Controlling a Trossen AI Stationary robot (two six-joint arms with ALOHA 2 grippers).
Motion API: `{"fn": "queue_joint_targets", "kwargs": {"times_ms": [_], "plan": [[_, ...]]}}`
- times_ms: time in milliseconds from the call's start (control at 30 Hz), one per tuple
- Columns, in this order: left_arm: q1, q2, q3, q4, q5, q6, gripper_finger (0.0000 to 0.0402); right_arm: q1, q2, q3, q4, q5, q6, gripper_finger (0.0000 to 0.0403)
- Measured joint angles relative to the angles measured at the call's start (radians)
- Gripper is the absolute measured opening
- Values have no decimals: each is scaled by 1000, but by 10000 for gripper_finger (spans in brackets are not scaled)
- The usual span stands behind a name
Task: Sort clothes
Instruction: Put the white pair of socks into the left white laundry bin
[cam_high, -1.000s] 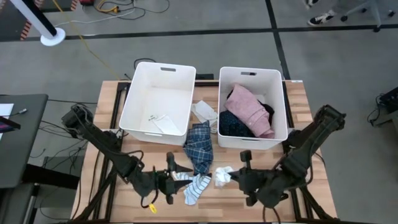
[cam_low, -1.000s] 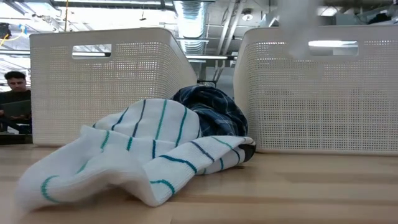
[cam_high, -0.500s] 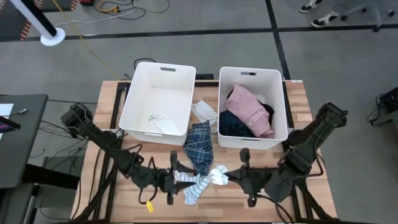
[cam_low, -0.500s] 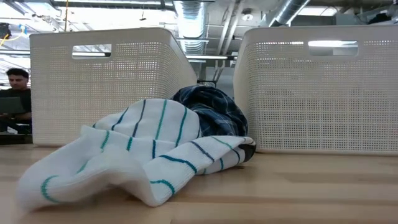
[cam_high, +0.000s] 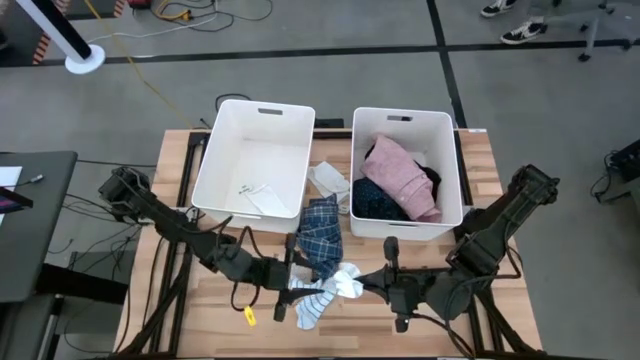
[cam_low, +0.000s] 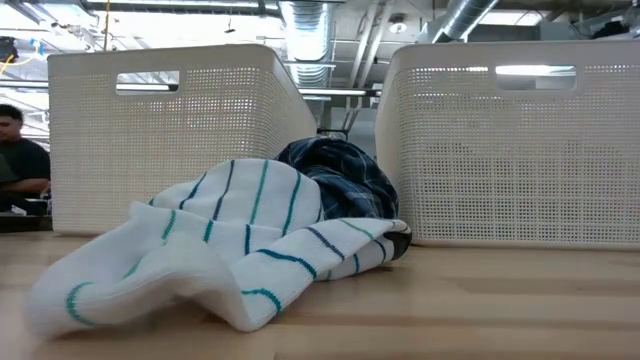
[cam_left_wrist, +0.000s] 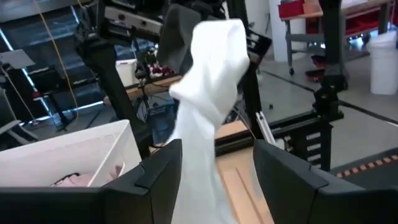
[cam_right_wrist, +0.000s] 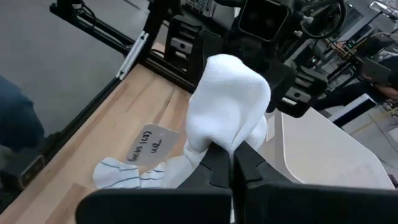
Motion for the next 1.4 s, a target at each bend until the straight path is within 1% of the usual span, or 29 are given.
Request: {"fn": "queue_joint_targets", "kwargs": {"times_ms": [133, 300, 433, 567, 800, 933, 1033, 1133, 1333, 1400], "plan": [[19, 0, 0, 29, 0, 0, 215, -14, 3, 0, 26, 0, -31, 0], [41, 0, 0, 28, 2, -28, 251, -25, 3, 0, 57, -3, -72, 0], [58, 0, 0, 26, 81, -59, 277, -38, 3, 0, 57, -4, -76, 0], [83, 0, 0, 26, 150, -94, 281, -59, 3, 0, 59, -19, -75, 0], [121, 7, 0, 24, 151, -156, 266, -95, 3, 0, 76, -60, -73, 0], [123, 8, 0, 22, 151, -151, 239, -102, 3, 0, 71, -61, -69, 0], [123, 8, 0, 20, 151, -122, 203, -102, 3, 0, 67, -61, -65, 2], [120, 8, 0, 20, 165, -104, 152, -102, 3, 0, 65, -61, -53, 13], [120, 8, 0, 16, 234, -59, 23, -108, 3, 0, 0, -60, 44, 37], [120, 8, 0, 16, 254, -46, 10, -109, 3, 0, -27, -60, 76, 43]]}}
